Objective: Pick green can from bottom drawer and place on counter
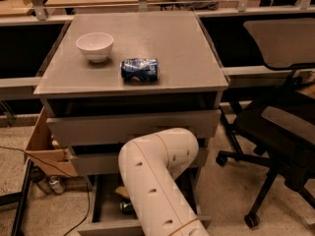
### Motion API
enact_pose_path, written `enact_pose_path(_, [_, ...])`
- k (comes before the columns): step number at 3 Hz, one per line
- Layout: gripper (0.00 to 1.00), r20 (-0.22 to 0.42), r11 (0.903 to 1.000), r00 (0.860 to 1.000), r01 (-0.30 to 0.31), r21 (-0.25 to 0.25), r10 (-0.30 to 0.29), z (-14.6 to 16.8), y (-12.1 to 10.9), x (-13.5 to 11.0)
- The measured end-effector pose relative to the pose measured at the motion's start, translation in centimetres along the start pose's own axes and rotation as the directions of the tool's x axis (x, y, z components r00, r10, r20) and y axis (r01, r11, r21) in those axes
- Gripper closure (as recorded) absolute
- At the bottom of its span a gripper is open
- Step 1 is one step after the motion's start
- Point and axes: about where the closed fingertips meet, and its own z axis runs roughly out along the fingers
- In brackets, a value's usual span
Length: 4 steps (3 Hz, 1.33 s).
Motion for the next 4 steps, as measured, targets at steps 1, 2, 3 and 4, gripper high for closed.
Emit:
enact_pose_path(1, [0.0, 0.018, 0.9997, 1.0, 0.017, -0.019, -0.017, 0.1, -0.5, -3.4])
enact_pose_path(2, [0.0, 0.021, 0.9995, 1.0, 0.01, -0.031, -0.01, 0.1, -1.1, -4.0])
enact_pose_path(3, [0.0, 0.024, 0.9961, 0.999, -0.023, -0.085, 0.025, 0.4, -1.4, -3.9])
enact_pose_path(4, [0.0, 0.017, 0.9892, 0.998, -0.054, -0.136, 0.057, 0.8, -1.6, -3.3])
